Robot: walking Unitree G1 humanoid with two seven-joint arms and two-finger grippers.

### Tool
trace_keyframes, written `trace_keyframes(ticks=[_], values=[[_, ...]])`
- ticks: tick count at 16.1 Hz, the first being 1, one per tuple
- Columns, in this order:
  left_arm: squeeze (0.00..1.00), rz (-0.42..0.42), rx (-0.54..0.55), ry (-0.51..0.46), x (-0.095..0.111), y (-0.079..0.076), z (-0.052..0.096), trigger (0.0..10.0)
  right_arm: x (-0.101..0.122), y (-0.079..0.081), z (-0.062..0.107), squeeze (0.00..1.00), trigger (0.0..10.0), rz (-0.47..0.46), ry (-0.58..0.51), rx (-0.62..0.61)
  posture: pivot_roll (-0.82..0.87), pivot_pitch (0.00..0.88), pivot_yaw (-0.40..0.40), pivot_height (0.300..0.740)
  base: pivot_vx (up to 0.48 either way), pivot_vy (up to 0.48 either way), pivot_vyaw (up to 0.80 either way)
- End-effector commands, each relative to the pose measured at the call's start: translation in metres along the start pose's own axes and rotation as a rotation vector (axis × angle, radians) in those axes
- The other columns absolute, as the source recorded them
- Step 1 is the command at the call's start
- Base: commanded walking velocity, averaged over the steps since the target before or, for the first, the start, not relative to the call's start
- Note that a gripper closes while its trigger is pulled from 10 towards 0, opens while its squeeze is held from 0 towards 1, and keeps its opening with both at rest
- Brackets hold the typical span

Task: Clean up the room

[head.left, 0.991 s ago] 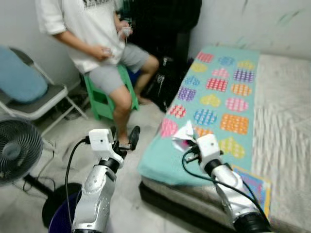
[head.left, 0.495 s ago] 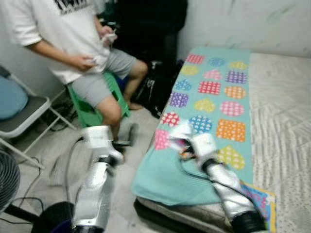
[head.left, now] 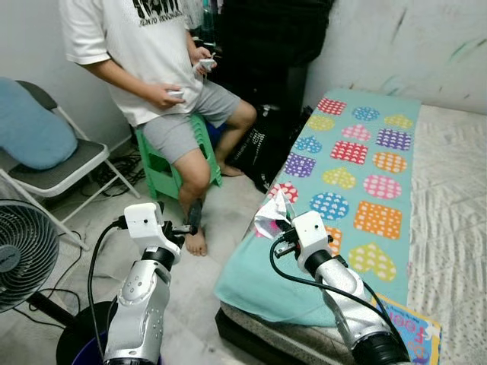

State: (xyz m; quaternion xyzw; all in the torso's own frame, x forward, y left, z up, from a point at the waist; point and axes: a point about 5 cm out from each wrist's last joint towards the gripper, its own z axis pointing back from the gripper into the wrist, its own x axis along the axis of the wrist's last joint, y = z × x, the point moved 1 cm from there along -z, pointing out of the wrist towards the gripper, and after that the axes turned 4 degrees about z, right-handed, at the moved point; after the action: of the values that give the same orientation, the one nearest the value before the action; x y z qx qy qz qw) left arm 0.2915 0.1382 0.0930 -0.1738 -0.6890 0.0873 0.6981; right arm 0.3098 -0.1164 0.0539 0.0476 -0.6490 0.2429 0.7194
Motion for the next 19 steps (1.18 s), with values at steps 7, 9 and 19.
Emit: trace_keyframes(ticks=[7,9,19], values=[[0.00,-0.025,0.026,0.003,-0.003,0.006,0.002,10.0,0.005,0.005,-0.005,0.00,10.0,0.006,-0.019,0.025,-0.19,0.000,0.075,0.740,0.000,0.000,0.80],[0.00,-0.025,0.031,0.001,-0.004,0.007,0.000,10.0,0.007,0.006,-0.008,0.00,10.0,0.004,-0.023,0.027,-0.19,0.000,0.076,0.740,0.000,0.000,0.80],[0.00,-0.051,0.015,-0.025,0.001,0.007,-0.011,10.0,0.020,0.005,-0.021,0.00,10.0,0.000,-0.061,0.034,-0.18,0.000,0.080,0.740,0.000,0.000,0.80]])
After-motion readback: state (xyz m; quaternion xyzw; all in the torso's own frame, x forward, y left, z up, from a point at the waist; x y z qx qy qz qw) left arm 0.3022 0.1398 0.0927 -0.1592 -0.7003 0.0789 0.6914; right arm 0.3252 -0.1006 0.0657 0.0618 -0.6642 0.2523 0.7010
